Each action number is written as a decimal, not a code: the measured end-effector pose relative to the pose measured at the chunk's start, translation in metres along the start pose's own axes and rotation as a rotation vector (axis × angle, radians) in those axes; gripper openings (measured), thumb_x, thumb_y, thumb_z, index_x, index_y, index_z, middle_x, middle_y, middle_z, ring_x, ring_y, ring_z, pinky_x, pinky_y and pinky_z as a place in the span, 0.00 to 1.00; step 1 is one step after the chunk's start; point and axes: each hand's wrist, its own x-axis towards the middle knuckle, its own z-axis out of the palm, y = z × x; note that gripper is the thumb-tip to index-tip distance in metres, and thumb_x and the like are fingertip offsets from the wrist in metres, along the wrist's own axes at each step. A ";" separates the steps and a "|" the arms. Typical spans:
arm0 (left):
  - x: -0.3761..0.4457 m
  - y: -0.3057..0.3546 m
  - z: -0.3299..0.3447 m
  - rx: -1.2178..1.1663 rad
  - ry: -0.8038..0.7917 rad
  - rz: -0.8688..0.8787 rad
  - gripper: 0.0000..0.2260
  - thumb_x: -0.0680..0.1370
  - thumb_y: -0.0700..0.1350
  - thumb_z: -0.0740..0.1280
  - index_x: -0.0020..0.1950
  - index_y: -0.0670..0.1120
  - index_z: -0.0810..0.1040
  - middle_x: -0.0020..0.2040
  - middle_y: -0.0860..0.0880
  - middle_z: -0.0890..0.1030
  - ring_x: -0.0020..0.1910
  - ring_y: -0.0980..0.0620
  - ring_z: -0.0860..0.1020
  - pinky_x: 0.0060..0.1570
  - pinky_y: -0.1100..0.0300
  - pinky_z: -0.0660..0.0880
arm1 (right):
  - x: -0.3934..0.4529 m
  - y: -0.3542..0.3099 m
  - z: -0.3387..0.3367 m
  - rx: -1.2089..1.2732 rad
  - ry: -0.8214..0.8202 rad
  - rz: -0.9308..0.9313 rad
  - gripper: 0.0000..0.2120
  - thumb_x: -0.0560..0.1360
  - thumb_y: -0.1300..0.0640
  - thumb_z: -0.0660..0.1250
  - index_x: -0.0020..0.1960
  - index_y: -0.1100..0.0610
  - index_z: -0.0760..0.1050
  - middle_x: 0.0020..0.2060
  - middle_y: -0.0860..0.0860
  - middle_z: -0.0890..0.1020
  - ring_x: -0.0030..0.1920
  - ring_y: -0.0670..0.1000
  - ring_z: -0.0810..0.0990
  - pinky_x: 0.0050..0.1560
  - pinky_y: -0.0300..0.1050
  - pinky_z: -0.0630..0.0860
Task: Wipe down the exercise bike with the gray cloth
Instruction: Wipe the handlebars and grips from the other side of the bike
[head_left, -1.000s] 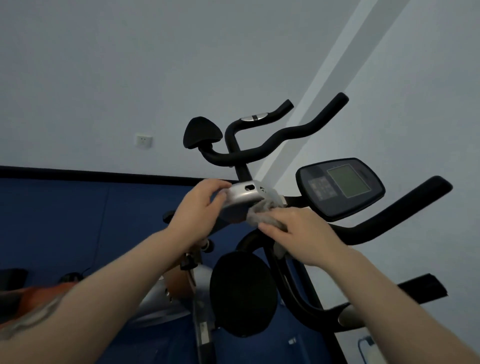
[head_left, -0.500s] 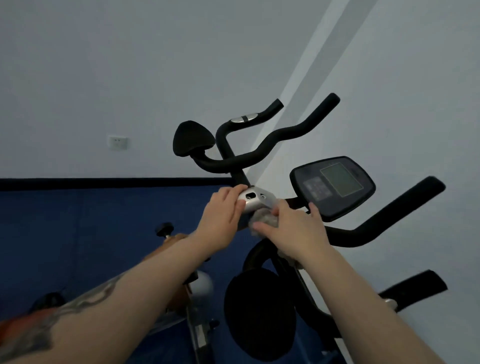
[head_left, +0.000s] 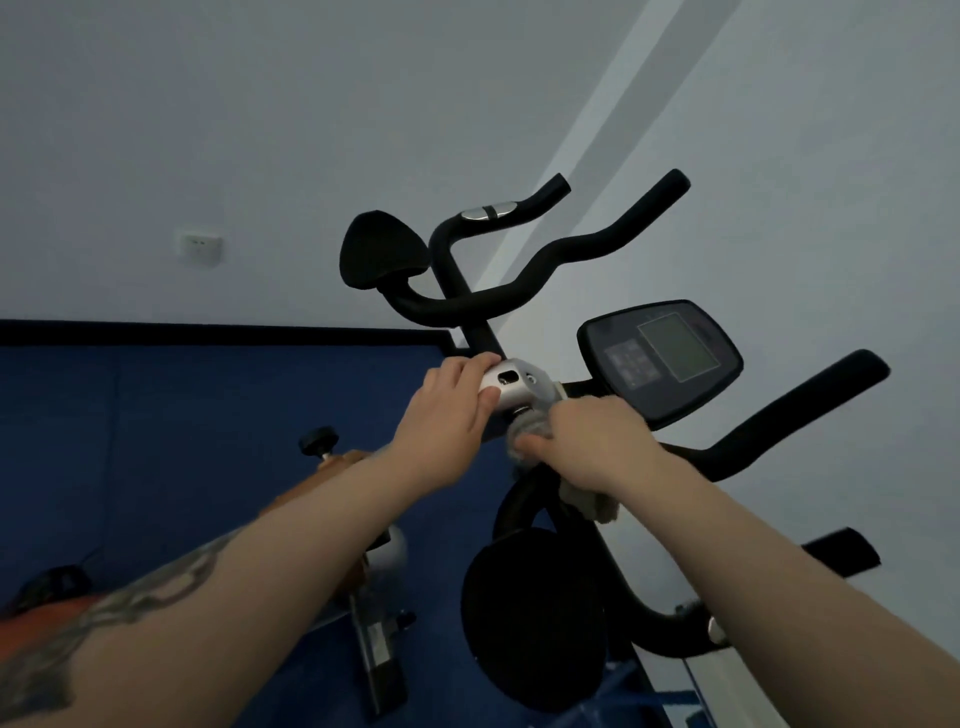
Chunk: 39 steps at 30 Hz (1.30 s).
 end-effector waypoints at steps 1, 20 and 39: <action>0.000 0.000 0.000 0.003 -0.008 0.005 0.19 0.85 0.48 0.53 0.76 0.49 0.63 0.67 0.45 0.68 0.62 0.46 0.67 0.59 0.52 0.68 | 0.003 -0.009 0.000 -0.004 0.016 0.023 0.22 0.79 0.38 0.55 0.40 0.55 0.70 0.35 0.52 0.74 0.42 0.55 0.76 0.42 0.46 0.69; 0.000 -0.001 -0.002 0.017 -0.020 0.011 0.19 0.85 0.50 0.52 0.76 0.49 0.62 0.68 0.47 0.68 0.62 0.47 0.67 0.61 0.50 0.68 | 0.002 0.015 -0.011 0.180 -0.293 0.019 0.22 0.77 0.35 0.57 0.48 0.54 0.77 0.47 0.52 0.80 0.50 0.53 0.79 0.49 0.48 0.74; -0.001 0.000 -0.001 0.006 -0.018 0.008 0.19 0.85 0.49 0.52 0.76 0.48 0.62 0.68 0.45 0.68 0.62 0.46 0.67 0.60 0.49 0.69 | -0.004 -0.013 0.006 0.076 -0.039 0.055 0.19 0.82 0.44 0.50 0.59 0.54 0.74 0.50 0.55 0.79 0.50 0.58 0.78 0.46 0.48 0.71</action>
